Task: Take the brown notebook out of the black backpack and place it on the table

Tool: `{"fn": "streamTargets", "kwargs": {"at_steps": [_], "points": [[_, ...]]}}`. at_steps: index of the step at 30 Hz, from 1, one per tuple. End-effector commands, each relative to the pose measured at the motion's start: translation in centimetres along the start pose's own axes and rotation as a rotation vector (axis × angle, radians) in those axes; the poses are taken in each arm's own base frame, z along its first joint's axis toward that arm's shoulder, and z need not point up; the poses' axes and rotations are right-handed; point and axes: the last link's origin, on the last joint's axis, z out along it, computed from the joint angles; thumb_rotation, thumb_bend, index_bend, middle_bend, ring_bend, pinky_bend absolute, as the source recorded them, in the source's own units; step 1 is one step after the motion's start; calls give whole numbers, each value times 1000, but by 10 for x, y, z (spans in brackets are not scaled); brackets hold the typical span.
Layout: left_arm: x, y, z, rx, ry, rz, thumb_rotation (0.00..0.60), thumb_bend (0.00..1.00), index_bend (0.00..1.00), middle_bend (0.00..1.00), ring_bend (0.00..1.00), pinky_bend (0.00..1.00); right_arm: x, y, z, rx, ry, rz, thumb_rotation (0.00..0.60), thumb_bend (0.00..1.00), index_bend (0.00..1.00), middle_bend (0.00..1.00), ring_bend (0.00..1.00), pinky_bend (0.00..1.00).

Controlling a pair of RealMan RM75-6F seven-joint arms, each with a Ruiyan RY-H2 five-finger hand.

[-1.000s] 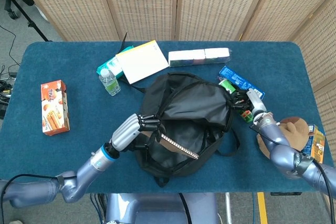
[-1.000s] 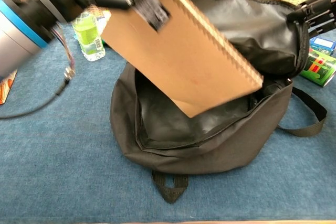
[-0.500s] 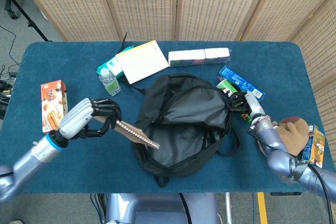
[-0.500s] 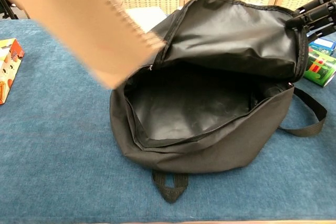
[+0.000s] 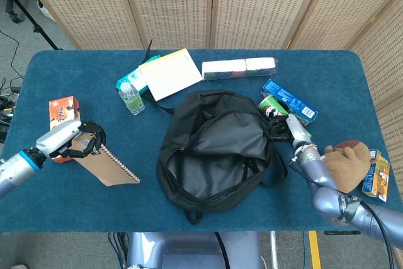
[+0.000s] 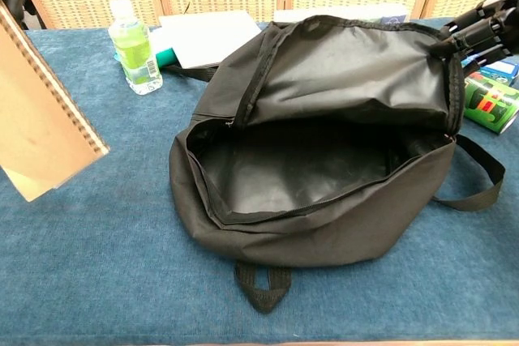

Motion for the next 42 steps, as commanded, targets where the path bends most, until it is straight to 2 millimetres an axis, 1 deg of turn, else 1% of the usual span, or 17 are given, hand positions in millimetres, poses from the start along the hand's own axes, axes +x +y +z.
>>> {"fn": "streamTargets", "kwargs": {"at_steps": [1,3,4,7,12,13,15,16,17,19,20,23,27,32,35,38,42], "points": [[-22,-38,24,130,46,151,600,584,440,155,93,363,-1,4,-1,-3,1,-9,600,749,695,667,416,425],[-23,-41,31,124,145,167,600,499,208,5,0,177,-1,7,-2,-1,3,-20,600,749,695,667,416,425],[-24,-41,33,115,193,171,600,459,132,0,0,117,-1,8,-3,2,4,-25,600,749,695,667,416,425],[-22,-37,35,74,334,177,600,422,41,0,0,74,0,11,-6,27,0,-51,600,749,695,667,416,425],[-13,-26,27,32,479,213,600,394,3,0,0,52,-6,14,-26,142,-75,-110,600,730,695,647,407,425],[-12,-25,24,34,495,219,600,389,3,0,0,49,-6,16,-31,170,-88,-138,600,673,693,613,388,425],[-9,-24,20,39,521,234,600,378,2,0,0,49,-5,22,-39,221,-83,-217,600,416,650,514,321,415],[-7,-25,15,58,539,267,600,366,1,0,0,43,-4,26,-46,272,-65,-298,600,217,590,430,256,374],[-5,-25,9,77,564,294,600,357,0,0,0,38,-4,31,-53,329,-51,-421,600,75,503,336,168,297],[-8,-23,-1,99,594,315,600,332,0,0,0,26,-2,43,-66,418,-28,-564,600,0,344,176,41,154],[-9,-23,-4,106,600,319,600,326,0,0,0,25,0,46,-69,444,-18,-608,600,0,272,99,6,105],[-15,-23,-17,135,622,319,600,315,0,0,0,25,11,59,-81,550,42,-792,600,0,200,5,0,61],[-25,-26,-37,185,647,315,600,323,0,0,0,25,31,81,-97,672,126,-980,600,0,196,0,0,50],[-33,-29,-53,231,653,301,600,337,0,0,0,25,53,97,-106,735,181,-1097,600,0,196,0,0,50],[-42,-31,-69,272,664,292,600,346,0,0,0,26,76,107,-111,773,256,-1228,600,0,196,0,0,50],[-55,-35,-92,343,684,293,600,352,0,0,0,25,103,119,-121,783,404,-1398,600,0,196,0,0,50],[-71,-40,-114,408,692,301,600,353,0,0,0,26,111,139,-140,705,533,-1288,600,0,193,0,0,40]]}}
